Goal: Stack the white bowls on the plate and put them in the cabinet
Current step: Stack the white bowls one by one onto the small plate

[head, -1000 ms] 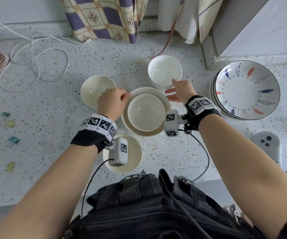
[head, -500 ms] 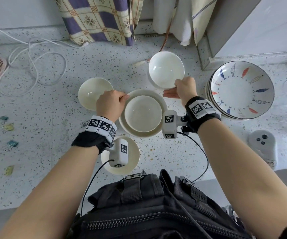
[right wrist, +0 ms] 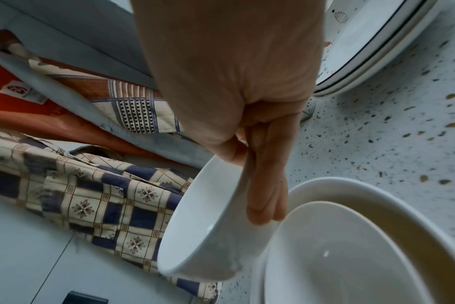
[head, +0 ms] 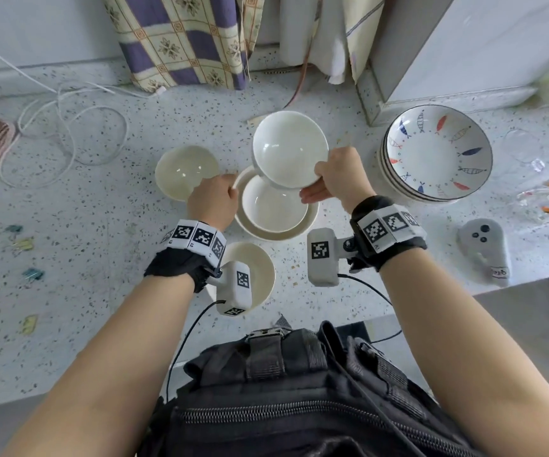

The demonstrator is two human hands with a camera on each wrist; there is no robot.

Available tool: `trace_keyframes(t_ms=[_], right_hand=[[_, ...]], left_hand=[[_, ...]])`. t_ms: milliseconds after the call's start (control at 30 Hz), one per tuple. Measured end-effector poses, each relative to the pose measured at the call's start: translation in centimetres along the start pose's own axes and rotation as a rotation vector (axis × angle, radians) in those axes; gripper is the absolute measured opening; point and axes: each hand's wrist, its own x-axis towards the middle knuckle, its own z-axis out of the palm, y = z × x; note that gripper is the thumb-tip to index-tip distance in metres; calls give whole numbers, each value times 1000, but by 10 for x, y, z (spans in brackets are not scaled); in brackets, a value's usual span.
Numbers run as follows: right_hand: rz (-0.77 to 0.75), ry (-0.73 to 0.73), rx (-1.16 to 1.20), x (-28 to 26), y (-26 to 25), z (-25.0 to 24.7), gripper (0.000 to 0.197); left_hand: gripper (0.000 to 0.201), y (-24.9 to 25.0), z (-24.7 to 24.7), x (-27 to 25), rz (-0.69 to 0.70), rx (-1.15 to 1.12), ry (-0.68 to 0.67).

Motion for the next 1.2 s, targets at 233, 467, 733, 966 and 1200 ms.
trace_keyframes(t_ms=[233,467,733,966,1200], right_hand=[[5,-25,-113,-21,19,14,31],[46,35,-200,-18,29,25,32],[85,87,-193,-14,35,27,36],[45,142,-324,-9,31,28,37],[84,116,-295,-3,33,25,25]], left_hand=[[24,-8,2,-12,-12,-63,-22],[27,-9,3,-20,1,-87,-45],[30,-8,3,-21,-2,-129,-34],[31,-9,5,-21,-8,-133,-24],[24,-8,6,-21,-13,-154,-25]])
